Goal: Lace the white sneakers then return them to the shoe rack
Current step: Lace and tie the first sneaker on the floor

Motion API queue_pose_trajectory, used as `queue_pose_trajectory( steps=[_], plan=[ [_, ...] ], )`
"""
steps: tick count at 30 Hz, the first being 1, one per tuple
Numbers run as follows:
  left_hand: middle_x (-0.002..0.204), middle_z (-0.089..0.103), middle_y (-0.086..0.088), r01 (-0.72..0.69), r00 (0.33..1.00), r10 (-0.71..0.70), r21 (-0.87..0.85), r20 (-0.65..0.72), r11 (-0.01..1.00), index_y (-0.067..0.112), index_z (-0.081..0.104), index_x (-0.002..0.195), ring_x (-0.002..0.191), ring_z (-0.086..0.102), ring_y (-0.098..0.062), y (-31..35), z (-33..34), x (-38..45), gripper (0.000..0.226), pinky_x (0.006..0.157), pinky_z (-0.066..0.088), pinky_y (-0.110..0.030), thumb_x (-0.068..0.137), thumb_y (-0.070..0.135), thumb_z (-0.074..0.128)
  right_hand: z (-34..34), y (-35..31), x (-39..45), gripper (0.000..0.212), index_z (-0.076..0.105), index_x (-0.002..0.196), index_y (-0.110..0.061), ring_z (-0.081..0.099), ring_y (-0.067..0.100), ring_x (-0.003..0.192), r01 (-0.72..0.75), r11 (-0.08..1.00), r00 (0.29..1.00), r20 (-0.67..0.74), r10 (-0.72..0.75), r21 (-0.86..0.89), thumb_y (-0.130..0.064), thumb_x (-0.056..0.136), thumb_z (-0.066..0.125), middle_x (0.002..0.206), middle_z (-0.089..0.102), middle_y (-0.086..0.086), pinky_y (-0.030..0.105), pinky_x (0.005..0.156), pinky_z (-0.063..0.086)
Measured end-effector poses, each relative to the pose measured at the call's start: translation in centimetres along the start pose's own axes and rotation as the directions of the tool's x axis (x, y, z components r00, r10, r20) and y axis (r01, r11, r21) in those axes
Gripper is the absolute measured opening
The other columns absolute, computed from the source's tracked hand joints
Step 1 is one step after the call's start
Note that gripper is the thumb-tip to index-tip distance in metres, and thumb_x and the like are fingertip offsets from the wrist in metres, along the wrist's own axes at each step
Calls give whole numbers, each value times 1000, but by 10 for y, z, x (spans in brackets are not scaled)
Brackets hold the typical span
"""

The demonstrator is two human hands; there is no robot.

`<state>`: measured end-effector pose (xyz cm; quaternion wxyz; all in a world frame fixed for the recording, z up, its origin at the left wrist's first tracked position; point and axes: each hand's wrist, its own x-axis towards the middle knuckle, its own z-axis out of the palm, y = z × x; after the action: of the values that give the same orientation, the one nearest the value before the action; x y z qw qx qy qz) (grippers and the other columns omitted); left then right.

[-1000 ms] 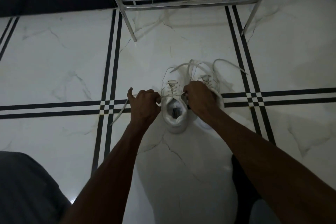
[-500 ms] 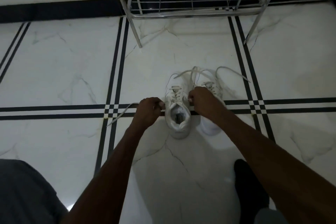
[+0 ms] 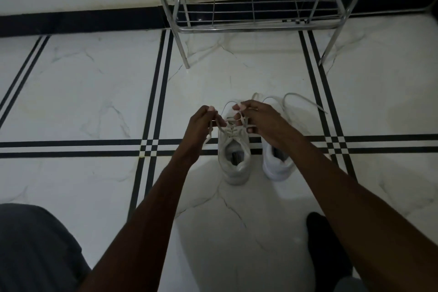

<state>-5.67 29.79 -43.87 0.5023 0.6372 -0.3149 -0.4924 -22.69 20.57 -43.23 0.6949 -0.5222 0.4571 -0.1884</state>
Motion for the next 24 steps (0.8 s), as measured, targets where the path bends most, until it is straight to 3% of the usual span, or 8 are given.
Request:
queue_pose_trajectory(
  steps=[4,8,10,14,16,18,20,24],
  plan=[
    [88,64,-2,-107,994,105,165,22,980,7,63,114,83,61,-14,-13,7,2,26,65,48,-12,110,22,41,6,12,2,27,68,123,-18,66,7,74,47,987,999,-13,-50,-153,-11,102,52,92,73,0,24,63,48],
    [83,69,20,-184,982,170,254,76,950,8,59,126,78,64,6,-16,10,1,26,75,55,-17,110,14,41,4,11,5,41,57,137,-16,65,4,71,75,975,997,-14,-80,-208,-1,100,53,90,73,1,16,57,50],
    [80,67,20,-195,980,173,293,100,936,10,58,129,77,63,6,-16,10,1,27,77,55,-18,107,8,41,3,11,8,36,60,131,-13,69,1,68,96,966,994,-30,-107,-239,-2,97,59,92,75,6,12,53,49],
    [83,62,4,-224,974,188,400,129,889,19,57,132,75,62,-4,-15,10,6,31,72,52,-15,106,8,43,2,15,14,30,61,100,-11,73,17,74,42,987,977,-201,-73,-157,-12,78,81,89,76,11,28,57,52],
    [81,65,3,-241,970,206,436,127,867,19,57,129,75,65,-5,-15,11,7,33,69,50,-11,103,3,44,1,16,17,19,71,90,-11,71,16,67,34,988,967,-246,-71,-150,-10,75,83,77,76,4,31,60,54],
    [81,68,0,-249,968,217,460,123,852,18,56,128,77,69,-11,-13,12,7,33,71,53,-16,102,2,44,3,14,16,7,78,80,-14,68,8,57,54,989,975,-207,-81,-135,-8,77,82,64,74,-3,28,58,55],
    [84,73,-7,-260,966,222,475,135,841,18,55,126,78,71,-19,-12,13,7,28,68,54,-22,101,8,48,4,14,15,6,80,83,-13,69,9,61,90,987,980,-163,-111,-134,-11,78,83,68,76,1,26,61,58],
    [80,74,-14,-270,963,232,525,139,807,20,50,117,69,67,-34,-6,14,8,29,61,55,-44,90,31,49,3,18,15,16,77,102,-2,75,36,86,151,983,988,-21,-154,-103,-8,88,74,90,77,21,40,81,64]
  ],
)
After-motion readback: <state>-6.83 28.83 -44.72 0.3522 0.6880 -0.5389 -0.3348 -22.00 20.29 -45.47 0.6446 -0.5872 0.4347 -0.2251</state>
